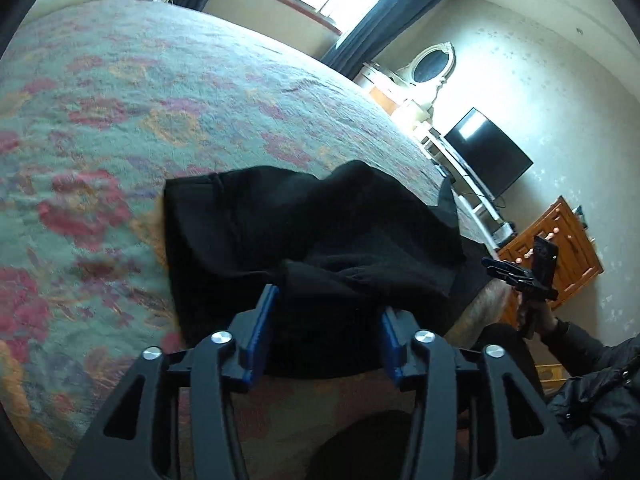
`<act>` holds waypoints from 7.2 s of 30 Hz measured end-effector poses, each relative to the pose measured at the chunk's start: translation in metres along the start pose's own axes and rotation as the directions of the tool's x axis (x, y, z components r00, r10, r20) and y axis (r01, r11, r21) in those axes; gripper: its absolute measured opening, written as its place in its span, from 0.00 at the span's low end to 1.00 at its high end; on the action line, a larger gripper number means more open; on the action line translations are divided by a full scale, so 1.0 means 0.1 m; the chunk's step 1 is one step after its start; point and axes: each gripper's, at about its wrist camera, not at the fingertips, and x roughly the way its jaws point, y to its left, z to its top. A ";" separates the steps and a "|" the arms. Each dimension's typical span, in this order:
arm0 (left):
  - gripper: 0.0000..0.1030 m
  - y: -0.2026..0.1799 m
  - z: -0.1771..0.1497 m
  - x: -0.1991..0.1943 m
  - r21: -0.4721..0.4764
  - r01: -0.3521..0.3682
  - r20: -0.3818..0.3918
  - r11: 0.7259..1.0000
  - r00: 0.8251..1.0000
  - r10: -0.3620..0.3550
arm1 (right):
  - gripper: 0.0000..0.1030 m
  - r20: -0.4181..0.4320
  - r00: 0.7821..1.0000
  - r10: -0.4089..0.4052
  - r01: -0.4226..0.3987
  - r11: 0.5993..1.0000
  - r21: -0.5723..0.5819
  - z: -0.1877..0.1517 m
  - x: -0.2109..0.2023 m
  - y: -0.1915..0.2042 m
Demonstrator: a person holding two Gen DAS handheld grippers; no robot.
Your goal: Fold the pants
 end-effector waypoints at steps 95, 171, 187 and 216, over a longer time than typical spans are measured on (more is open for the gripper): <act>0.10 -0.08 -0.48 0.19 -0.781 -0.086 0.147 0.618 0.937 0.316 | 0.08 0.294 0.955 -0.036 -0.244 0.464 0.852 -0.70 0.10 -1.00; 0.78 -1.22 0.16 1.33 -0.325 -0.217 0.053 0.920 0.967 0.247 | 0.06 0.270 0.945 -0.184 -0.070 0.694 0.717 0.95 -0.13 -3.09; 0.78 -1.25 0.12 1.44 -0.268 -0.276 0.057 0.923 0.952 0.301 | 0.17 0.164 0.949 -0.271 -0.013 0.484 0.875 -1.42 -1.25 -3.16; 0.80 -1.28 0.11 1.46 -0.292 -0.283 0.057 0.913 0.948 0.312 | 0.38 -0.449 0.892 0.050 -0.117 0.985 -0.124 0.53 0.62 -1.70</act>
